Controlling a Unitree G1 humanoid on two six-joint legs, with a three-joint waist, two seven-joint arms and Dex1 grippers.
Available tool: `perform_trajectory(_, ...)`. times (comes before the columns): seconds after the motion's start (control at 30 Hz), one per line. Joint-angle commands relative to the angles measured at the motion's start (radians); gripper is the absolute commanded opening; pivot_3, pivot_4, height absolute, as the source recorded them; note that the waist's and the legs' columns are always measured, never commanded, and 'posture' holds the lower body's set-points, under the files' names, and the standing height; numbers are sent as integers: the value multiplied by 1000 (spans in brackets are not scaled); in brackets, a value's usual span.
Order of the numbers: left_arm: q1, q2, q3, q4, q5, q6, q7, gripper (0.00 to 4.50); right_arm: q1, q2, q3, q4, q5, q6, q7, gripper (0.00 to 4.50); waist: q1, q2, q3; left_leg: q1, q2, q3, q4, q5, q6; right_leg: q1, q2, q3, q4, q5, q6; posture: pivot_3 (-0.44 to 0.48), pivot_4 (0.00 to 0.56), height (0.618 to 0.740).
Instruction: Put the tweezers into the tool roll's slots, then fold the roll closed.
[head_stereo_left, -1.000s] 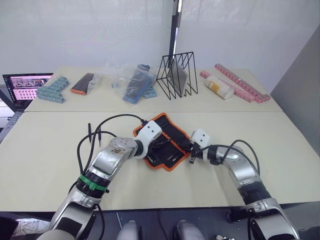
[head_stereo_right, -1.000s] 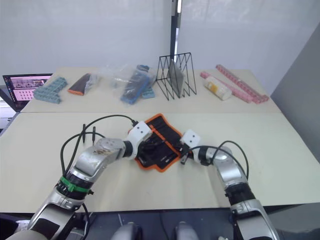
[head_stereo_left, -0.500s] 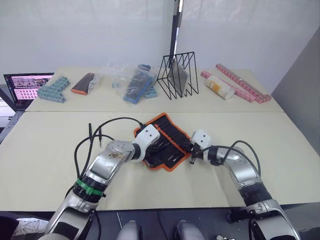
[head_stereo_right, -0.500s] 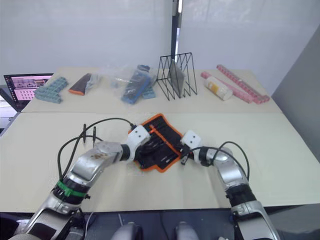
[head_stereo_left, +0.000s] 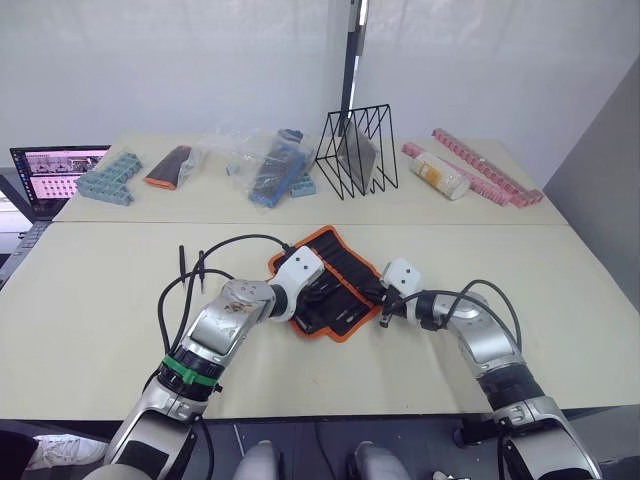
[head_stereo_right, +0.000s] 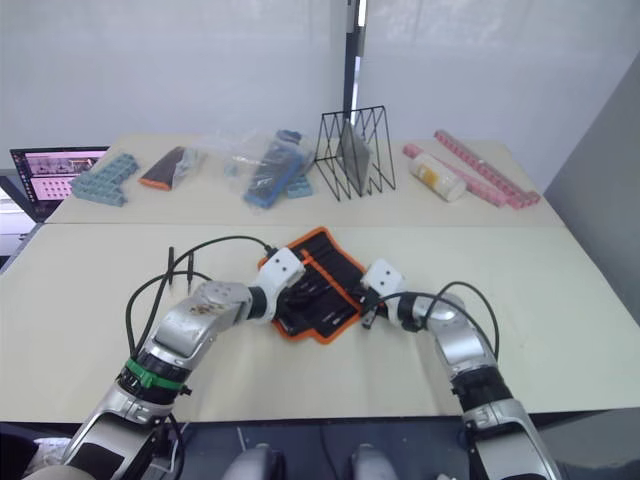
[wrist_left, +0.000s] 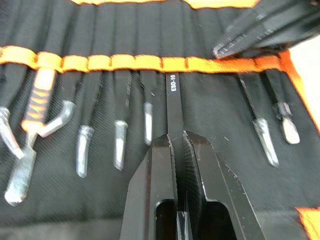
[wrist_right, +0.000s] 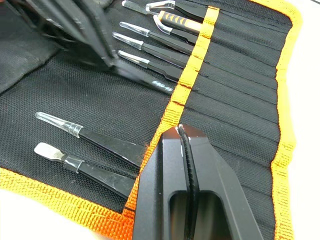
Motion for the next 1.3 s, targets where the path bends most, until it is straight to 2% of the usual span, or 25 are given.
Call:
perform_trajectory(0.03, -53, -33, -4, 58, 37, -73, 20, 33, 51, 2, 56, 52, -40, 32, 13, 0, 1, 0, 0, 0, 0, 0, 0, 0, 0, 0, 0, 0, 0, 0, 0, 0, 150, 685)
perform_trajectory(0.27, -104, -112, -13, 195, 58, -151, 11, 33, 59, 3, 55, 37, -38, 42, 7, 0, 0, 0, 0, -1, 0, 4, 0, 0, 0, 0, 0, 0, 0, 0, 0, 0, 150, 685)
perform_trajectory(0.57, -159, -145, -18, 337, 109, -273, -4, 33, 63, 7, 57, 28, -35, 50, 5, 0, 1, 0, 0, -1, 0, 8, 0, 0, 0, 0, 0, 0, -1, 0, 0, 0, 150, 685)
perform_trajectory(0.83, -174, -169, 15, 364, 103, -256, 2, 33, 66, 15, 62, 25, -35, 51, 0, 0, 3, 0, -1, -1, 0, 9, 0, 1, -1, 1, 0, 0, -2, 0, 1, 0, 150, 685)
perform_trajectory(0.9, -162, -157, 28, 334, 93, -234, -7, 844, 65, 15, 63, 27, -35, 50, 0, 0, 3, 0, -1, -1, 0, 9, 0, 1, -1, 1, 0, 0, -2, 0, 1, 0, 150, 685)
perform_trajectory(1.1, -86, -73, 62, 144, 75, -131, -19, 2722, 65, 17, 63, 32, -38, 46, 3, 0, -9, 1, -1, -1, 1, 9, 0, 1, 0, 0, 1, 0, -1, 0, 1, 0, 150, 685)
perform_trajectory(1.27, -41, -3, 138, -30, 32, -16, -4, 4412, 61, 18, 66, 52, -42, 34, 4, 0, -10, 1, -1, -1, 2, 7, -1, 1, 0, -1, 1, 0, -1, 0, 0, 0, 150, 685)
perform_trajectory(1.3, -34, 11, 160, -62, 19, 7, -3, 4464, 60, 19, 68, 57, -44, 32, 5, 0, -11, 1, -1, -1, 2, 7, -1, 1, 0, -1, 1, 0, -1, 0, 0, 0, 150, 685)
